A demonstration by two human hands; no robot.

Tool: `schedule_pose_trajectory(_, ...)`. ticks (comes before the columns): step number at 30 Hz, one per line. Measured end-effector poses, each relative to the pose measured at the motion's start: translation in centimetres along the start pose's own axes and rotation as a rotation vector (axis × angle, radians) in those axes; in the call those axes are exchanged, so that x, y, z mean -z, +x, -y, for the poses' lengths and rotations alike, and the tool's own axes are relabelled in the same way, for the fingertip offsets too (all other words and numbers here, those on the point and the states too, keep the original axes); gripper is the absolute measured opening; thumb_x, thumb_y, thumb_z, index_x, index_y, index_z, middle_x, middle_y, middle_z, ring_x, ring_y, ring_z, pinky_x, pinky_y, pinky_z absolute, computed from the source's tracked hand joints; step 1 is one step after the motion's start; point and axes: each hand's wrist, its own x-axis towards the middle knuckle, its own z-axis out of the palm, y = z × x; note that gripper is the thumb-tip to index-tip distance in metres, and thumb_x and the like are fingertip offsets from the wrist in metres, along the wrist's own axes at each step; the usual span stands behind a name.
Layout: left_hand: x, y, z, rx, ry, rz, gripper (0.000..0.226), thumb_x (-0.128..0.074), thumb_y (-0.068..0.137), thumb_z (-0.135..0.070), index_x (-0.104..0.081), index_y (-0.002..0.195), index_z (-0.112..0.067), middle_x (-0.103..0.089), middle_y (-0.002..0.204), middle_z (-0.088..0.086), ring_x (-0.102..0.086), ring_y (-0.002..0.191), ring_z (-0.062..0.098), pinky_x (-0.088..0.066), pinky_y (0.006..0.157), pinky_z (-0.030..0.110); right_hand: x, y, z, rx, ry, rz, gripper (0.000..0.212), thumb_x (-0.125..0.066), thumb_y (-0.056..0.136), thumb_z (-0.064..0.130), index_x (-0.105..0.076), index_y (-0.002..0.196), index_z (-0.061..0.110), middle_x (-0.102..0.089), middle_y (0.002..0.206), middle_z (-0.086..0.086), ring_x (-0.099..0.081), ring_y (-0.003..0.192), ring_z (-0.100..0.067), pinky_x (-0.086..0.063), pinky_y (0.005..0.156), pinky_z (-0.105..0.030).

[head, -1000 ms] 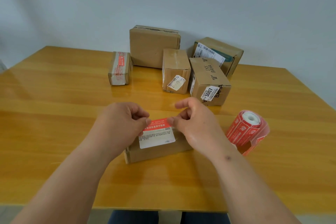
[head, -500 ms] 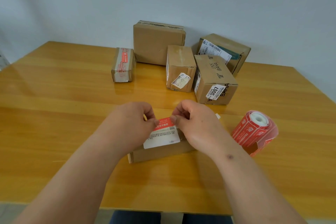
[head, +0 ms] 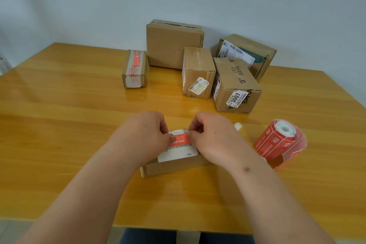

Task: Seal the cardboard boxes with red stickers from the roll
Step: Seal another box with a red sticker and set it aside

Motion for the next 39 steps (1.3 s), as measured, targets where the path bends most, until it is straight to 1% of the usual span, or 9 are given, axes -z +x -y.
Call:
schedule_pose_trajectory(5,-0.09,0.31,-0.04,0.01,0.007,0.021,0.016,-0.066,0.086,-0.041,-0.059,0.081,-0.028,-0.063,0.082,-0.009,-0.057,0.074,0.007,-0.048,0.058,0.025,0.09,0.1,0.18,-0.009,-0.012,0.027,0.007,-0.054,0.09,0.023,-0.059,0.086,0.025,-0.06,0.084,0.01,-0.054,0.079,-0.007,-0.047,0.063,-0.026)
schedule_pose_trajectory(10,-0.14,0.43,-0.07,0.01,-0.008,0.037,0.015,-0.067,0.085,-0.039,-0.059,0.081,-0.027,-0.064,0.084,-0.007,-0.058,0.076,0.009,-0.05,0.062,0.028,0.11,0.41,0.39,-0.015,-0.054,0.053,0.006,-0.055,0.089,0.023,-0.059,0.085,0.025,-0.061,0.086,0.008,-0.055,0.081,-0.01,-0.048,0.066,-0.027)
schedule_pose_trajectory(14,-0.2,0.51,0.05,0.008,-0.012,0.035,0.015,-0.068,0.084,-0.039,-0.059,0.08,-0.027,-0.064,0.083,-0.008,-0.059,0.075,0.009,-0.051,0.062,0.028,0.07,0.6,0.43,-0.015,-0.081,0.066,0.006,-0.055,0.088,0.023,-0.06,0.087,0.025,-0.061,0.088,0.007,-0.055,0.083,-0.011,-0.047,0.067,-0.027)
schedule_pose_trajectory(19,-0.38,0.63,0.09,0.01,0.0,0.028,0.017,-0.068,0.083,-0.038,-0.058,0.078,-0.026,-0.062,0.081,-0.007,-0.058,0.073,0.01,-0.051,0.061,0.029,-0.05,0.76,0.42,-0.015,-0.103,0.07,0.006,-0.056,0.087,0.022,-0.059,0.085,0.026,-0.061,0.088,0.006,-0.055,0.084,-0.013,-0.047,0.067,-0.027)
schedule_pose_trajectory(22,-0.41,0.62,0.05,0.012,0.032,0.029,0.018,-0.067,0.083,-0.04,-0.056,0.079,-0.027,-0.061,0.081,-0.008,-0.057,0.074,0.01,-0.051,0.062,0.029,-0.18,0.83,0.38,-0.003,-0.13,0.062,0.005,-0.055,0.087,0.022,-0.059,0.086,0.026,-0.061,0.089,0.005,-0.055,0.085,-0.013,-0.046,0.067,-0.027)
schedule_pose_trajectory(26,-0.52,0.61,0.13,0.001,0.099,-0.008,0.02,-0.065,0.082,-0.043,-0.053,0.079,-0.027,-0.06,0.081,-0.009,-0.058,0.076,0.012,-0.053,0.067,0.032,-0.16,0.79,0.36,0.015,-0.15,0.056,0.006,-0.055,0.087,0.021,-0.059,0.087,0.025,-0.06,0.087,0.006,-0.055,0.085,-0.013,-0.044,0.066,-0.026)
schedule_pose_trajectory(31,-0.36,0.36,-0.23,-0.005,0.209,-0.017,0.024,-0.062,0.083,-0.048,-0.049,0.081,-0.028,-0.057,0.083,-0.008,-0.057,0.078,0.014,-0.05,0.065,0.031,-0.01,0.68,0.33,0.03,-0.157,0.049,0.007,-0.055,0.086,0.021,-0.059,0.083,0.026,-0.059,0.083,0.008,-0.055,0.081,-0.012,-0.043,0.06,-0.023)
schedule_pose_trajectory(36,-0.2,0.41,-0.64,0.005,0.312,-0.033,0.03,-0.062,0.082,-0.053,-0.046,0.083,-0.027,-0.057,0.083,-0.007,-0.056,0.077,0.014,-0.045,0.06,0.029,0.05,0.6,0.32,0.045,-0.176,0.043,0.009,-0.054,0.086,0.021,-0.058,0.082,0.027,-0.062,0.086,0.005,-0.057,0.083,-0.013,-0.043,0.06,-0.024)
schedule_pose_trajectory(39,0.05,0.51,-0.57,0.028,0.37,-0.047,0.04,-0.062,0.077,-0.063,-0.044,0.082,-0.028,-0.055,0.082,-0.007,-0.055,0.076,0.014,-0.041,0.057,0.028,0.1,0.54,0.38,0.047,-0.191,0.036,0.008,-0.054,0.086,0.021,-0.06,0.084,0.026,-0.062,0.086,0.005,-0.057,0.084,-0.014,-0.043,0.06,-0.024)
